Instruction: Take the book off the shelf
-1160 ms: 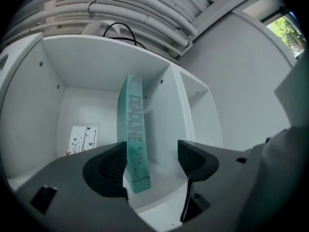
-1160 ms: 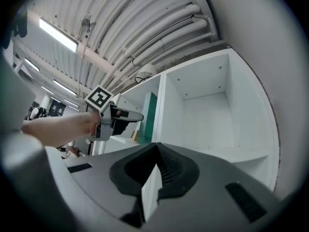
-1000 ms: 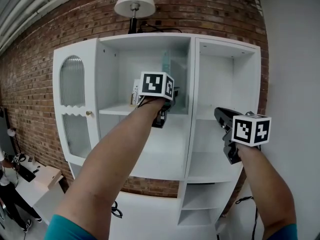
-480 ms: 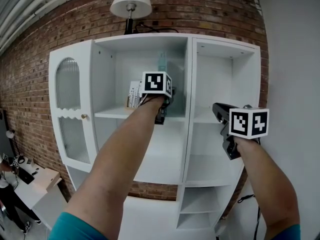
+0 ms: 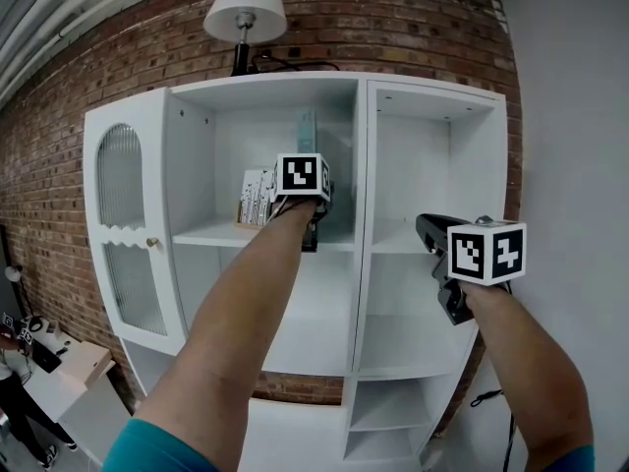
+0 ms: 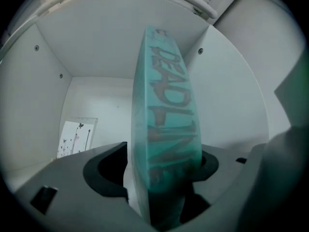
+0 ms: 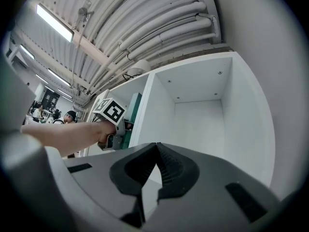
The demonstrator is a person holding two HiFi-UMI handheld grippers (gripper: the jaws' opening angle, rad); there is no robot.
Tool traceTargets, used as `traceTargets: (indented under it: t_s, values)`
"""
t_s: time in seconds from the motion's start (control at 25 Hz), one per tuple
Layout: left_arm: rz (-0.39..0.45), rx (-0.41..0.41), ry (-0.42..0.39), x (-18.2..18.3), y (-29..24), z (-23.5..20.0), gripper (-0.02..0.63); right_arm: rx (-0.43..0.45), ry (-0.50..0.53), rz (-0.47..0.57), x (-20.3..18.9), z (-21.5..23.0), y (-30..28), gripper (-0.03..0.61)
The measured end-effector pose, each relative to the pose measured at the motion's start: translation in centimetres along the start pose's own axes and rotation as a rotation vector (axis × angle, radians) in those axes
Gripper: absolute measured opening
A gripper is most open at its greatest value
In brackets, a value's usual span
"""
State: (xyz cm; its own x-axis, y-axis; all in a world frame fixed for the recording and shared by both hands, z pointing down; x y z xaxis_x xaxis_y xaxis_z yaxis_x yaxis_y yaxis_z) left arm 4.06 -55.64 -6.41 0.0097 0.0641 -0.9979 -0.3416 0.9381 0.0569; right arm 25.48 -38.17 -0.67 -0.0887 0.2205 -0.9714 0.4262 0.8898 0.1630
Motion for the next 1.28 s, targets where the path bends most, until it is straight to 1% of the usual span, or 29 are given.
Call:
traceTargets:
  t_s: [0.12,0.16,0.2,0.36,0.48,0.68,0.84,1.12,1.28]
  values:
    - [0.006,-0.001,0.009,0.2,-0.6,0.1,0.31,-0.009,-0.002,-0.01,-0.4,0.6,-0.3,0.021]
    - [0.007,0.004,0.012,0.2,-0.8,0.1,0.289,-0.012,-0.005,-0.011,-0.5,0.8,-0.3,0.021]
    - [0.006,0.011,0.015,0.2,-0.9,0.0,0.232,-0.014,-0.008,-0.013,-0.6,0.9,-0.3,0.021]
    - [-0.01,0.031,0.01,0.2,-1.0,-0.3,0.147,-0.013,-0.014,-0.023,-1.1,1.0,-0.6,0.021]
    - [-0.009,0.027,0.013,0.2,-0.9,-0.3,0.149,-0.015,-0.015,-0.032,-1.5,1.1,-0.8,0.021]
    - [0.015,0.041,0.027,0.3,-0.1,-0.7,0.152,-0.016,-0.012,-0.035,-1.4,1.0,-1.0,0.021]
    - [0.041,0.031,0.021,1.3,2.3,-1.4,0.152,-0.012,-0.009,-0.017,-0.5,0.6,-0.9,0.021]
    - [0.081,-0.068,-0.038,2.5,9.0,-1.0,0.152,0.027,-0.014,0.03,0.8,-1.2,-0.5,0.021]
    - [0.117,-0.1,-0.07,2.8,13.1,-1.5,0.152,0.054,-0.017,0.06,1.2,-2.3,0.0,0.021]
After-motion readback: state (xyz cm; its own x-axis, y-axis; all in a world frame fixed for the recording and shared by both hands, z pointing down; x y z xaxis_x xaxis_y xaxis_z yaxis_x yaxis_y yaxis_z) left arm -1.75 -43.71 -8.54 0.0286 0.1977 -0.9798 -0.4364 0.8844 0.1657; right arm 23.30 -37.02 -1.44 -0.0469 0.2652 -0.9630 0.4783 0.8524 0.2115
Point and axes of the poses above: the fingertips, and each gripper's own axes: y backward along the fingers, z to its right, x out of its top, the point moved 5 cm from there along y, backward along the fingers, and after that the axes turned 2 degrees about x, right-handed, at the moved point
